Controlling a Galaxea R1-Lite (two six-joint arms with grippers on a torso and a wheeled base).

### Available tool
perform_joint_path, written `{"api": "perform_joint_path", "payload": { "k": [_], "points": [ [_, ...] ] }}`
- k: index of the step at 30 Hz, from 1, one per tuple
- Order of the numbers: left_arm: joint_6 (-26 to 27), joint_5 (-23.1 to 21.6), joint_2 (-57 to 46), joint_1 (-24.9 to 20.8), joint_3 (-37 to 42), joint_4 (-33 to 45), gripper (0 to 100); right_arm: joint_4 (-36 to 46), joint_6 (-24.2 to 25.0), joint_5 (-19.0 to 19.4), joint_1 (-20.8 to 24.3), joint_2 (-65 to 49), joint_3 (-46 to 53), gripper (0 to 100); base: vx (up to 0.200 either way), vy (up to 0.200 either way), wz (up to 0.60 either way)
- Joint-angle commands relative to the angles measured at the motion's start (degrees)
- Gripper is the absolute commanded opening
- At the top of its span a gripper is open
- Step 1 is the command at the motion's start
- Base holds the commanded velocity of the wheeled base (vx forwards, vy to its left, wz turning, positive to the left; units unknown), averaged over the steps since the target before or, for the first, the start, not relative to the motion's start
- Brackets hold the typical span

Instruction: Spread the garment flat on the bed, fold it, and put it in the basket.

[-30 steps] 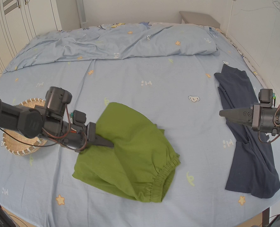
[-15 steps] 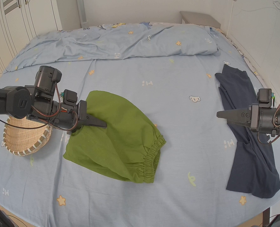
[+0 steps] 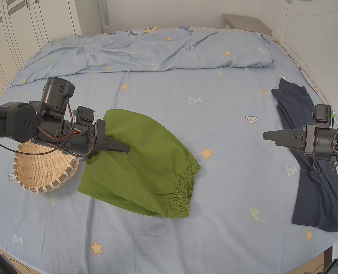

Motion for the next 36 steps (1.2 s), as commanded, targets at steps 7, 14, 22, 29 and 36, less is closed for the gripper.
{"api": "perform_joint_path", "payload": {
  "k": [7, 14, 22, 29, 36],
  "points": [
    [0.24, 0.01, -0.2, -0.2, 0.46, -0.01, 0, -0.06, 0.03, 0.03, 0.39, -0.13, 0.15, 100, 0.0, 0.2, 0.0],
    [5.77, 3.62, -1.08, -3.36, 3.53, -0.36, 0, -0.06, 0.47, 0.03, 0.39, -1.27, 0.06, 100, 0.0, 0.143, 0.0],
    [6.3, 9.24, -4.07, -7.49, 0.72, -0.8, 0, -0.06, 0.74, 0.03, 0.39, -1.98, 0.06, 100, 0.0, 0.0, 0.0],
    [6.39, 8.98, -6.7, -6.96, -4.64, 0.43, 0, -0.41, 0.74, -0.06, 0.3, -1.54, 0.23, 100, 0.0, 0.0, 0.0],
    [6.12, 10.38, -8.81, -2.57, -5.08, -6.34, 0, -0.5, 0.65, -0.06, -0.4, -1.54, 0.23, 100, 0.0, 0.0, 0.0]
  ]
}}
